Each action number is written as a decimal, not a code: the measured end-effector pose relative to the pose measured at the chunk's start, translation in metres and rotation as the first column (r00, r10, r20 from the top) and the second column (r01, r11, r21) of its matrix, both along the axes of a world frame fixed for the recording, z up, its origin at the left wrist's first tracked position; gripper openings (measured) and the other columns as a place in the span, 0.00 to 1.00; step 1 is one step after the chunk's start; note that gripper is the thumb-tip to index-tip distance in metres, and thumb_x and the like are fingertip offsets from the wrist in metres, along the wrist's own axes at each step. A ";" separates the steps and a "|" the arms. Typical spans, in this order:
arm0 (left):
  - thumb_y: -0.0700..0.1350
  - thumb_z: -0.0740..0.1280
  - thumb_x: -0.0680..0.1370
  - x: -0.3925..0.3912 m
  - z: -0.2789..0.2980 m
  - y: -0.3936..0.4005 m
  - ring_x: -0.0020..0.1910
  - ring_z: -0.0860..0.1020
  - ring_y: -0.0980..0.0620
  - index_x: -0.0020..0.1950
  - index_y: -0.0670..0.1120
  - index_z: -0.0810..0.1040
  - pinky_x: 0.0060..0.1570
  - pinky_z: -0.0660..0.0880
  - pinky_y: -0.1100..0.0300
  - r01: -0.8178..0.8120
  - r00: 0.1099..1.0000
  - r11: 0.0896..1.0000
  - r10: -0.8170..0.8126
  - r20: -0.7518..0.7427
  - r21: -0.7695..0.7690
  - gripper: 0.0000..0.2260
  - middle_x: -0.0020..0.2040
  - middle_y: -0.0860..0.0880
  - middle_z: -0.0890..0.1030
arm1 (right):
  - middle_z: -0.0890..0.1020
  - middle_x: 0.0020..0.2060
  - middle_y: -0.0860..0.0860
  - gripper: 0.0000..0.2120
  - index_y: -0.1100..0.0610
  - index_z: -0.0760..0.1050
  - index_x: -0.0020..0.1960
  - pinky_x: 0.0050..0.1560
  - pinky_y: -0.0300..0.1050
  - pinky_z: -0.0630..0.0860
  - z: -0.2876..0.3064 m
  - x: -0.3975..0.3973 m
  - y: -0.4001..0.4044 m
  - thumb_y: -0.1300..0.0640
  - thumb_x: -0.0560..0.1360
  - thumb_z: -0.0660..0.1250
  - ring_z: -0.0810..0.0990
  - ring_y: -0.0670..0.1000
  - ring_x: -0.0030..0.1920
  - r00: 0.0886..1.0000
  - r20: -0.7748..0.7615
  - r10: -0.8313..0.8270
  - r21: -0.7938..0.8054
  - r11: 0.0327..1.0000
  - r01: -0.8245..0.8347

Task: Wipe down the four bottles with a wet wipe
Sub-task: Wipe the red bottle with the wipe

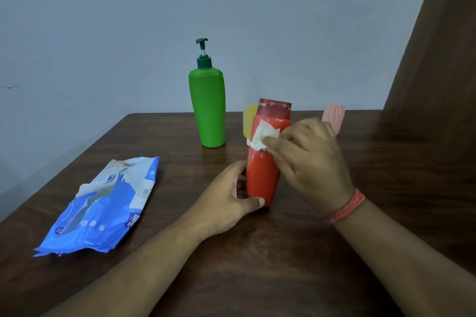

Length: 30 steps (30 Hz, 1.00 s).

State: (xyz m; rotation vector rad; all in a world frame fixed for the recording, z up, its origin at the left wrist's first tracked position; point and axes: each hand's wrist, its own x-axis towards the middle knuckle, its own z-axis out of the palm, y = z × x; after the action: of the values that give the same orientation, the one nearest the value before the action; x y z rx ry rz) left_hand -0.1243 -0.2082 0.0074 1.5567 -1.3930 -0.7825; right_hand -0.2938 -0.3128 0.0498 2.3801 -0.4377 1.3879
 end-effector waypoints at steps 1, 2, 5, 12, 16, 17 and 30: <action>0.50 0.77 0.68 0.000 -0.001 0.000 0.65 0.77 0.53 0.71 0.57 0.69 0.65 0.76 0.49 0.001 1.000 1.000 -0.001 0.004 0.001 0.34 0.65 0.53 0.77 | 0.82 0.44 0.52 0.08 0.56 0.84 0.55 0.48 0.54 0.71 0.002 -0.001 -0.001 0.55 0.79 0.68 0.76 0.57 0.48 1.000 0.014 -0.016 -0.005 1.000 0.017; 0.50 0.77 0.68 0.001 -0.001 -0.001 0.65 0.77 0.54 0.71 0.57 0.69 0.66 0.76 0.49 0.004 1.000 1.000 -0.004 0.018 0.000 0.33 0.65 0.54 0.77 | 0.82 0.44 0.51 0.08 0.55 0.84 0.55 0.48 0.53 0.70 0.005 -0.004 -0.003 0.55 0.79 0.68 0.76 0.56 0.48 0.997 0.060 -0.045 0.012 0.999 0.044; 0.51 0.76 0.68 0.001 0.000 -0.002 0.65 0.76 0.55 0.70 0.58 0.70 0.65 0.76 0.49 0.011 0.998 1.000 -0.011 0.057 0.000 0.32 0.65 0.55 0.77 | 0.81 0.43 0.53 0.08 0.56 0.84 0.55 0.48 0.54 0.71 0.006 -0.007 -0.005 0.57 0.79 0.69 0.77 0.57 0.47 0.991 0.117 -0.060 0.046 0.997 0.054; 0.50 0.76 0.70 0.002 0.000 -0.002 0.65 0.75 0.56 0.70 0.58 0.70 0.66 0.76 0.49 0.018 0.997 1.000 -0.016 0.073 -0.019 0.31 0.65 0.56 0.76 | 0.82 0.45 0.52 0.08 0.55 0.83 0.56 0.49 0.52 0.68 0.013 -0.005 -0.003 0.56 0.79 0.69 0.75 0.57 0.49 0.988 0.101 -0.118 0.003 0.993 0.118; 0.50 0.77 0.68 0.000 0.000 -0.003 0.64 0.76 0.55 0.69 0.58 0.71 0.65 0.76 0.49 0.006 0.998 1.000 -0.004 0.063 -0.031 0.31 0.63 0.56 0.78 | 0.82 0.45 0.53 0.08 0.56 0.84 0.56 0.48 0.56 0.71 0.011 0.002 0.004 0.59 0.79 0.69 0.77 0.58 0.49 0.996 0.043 -0.084 -0.041 0.995 0.086; 0.50 0.77 0.68 -0.001 0.000 -0.003 0.63 0.77 0.55 0.69 0.58 0.71 0.65 0.76 0.49 -0.003 0.998 0.999 0.005 0.067 -0.034 0.31 0.63 0.56 0.78 | 0.82 0.45 0.52 0.08 0.55 0.84 0.56 0.47 0.57 0.72 0.011 0.003 0.006 0.59 0.78 0.69 0.77 0.58 0.49 0.996 0.008 -0.087 -0.061 0.994 0.088; 0.42 0.76 0.74 -0.002 0.005 0.000 0.60 0.77 0.56 0.66 0.56 0.73 0.63 0.77 0.54 0.014 0.994 0.999 -0.010 0.107 -0.037 0.24 0.61 0.55 0.77 | 0.78 0.46 0.52 0.06 0.55 0.83 0.51 0.48 0.56 0.68 0.023 0.010 0.019 0.59 0.75 0.70 0.74 0.58 0.50 0.960 -0.058 -0.274 -0.035 0.962 0.272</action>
State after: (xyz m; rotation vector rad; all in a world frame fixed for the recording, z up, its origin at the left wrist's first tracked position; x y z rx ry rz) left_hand -0.1261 -0.2081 0.0129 1.5818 -1.4873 -0.6849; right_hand -0.2841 -0.2941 0.0728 2.2333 -0.6961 1.1842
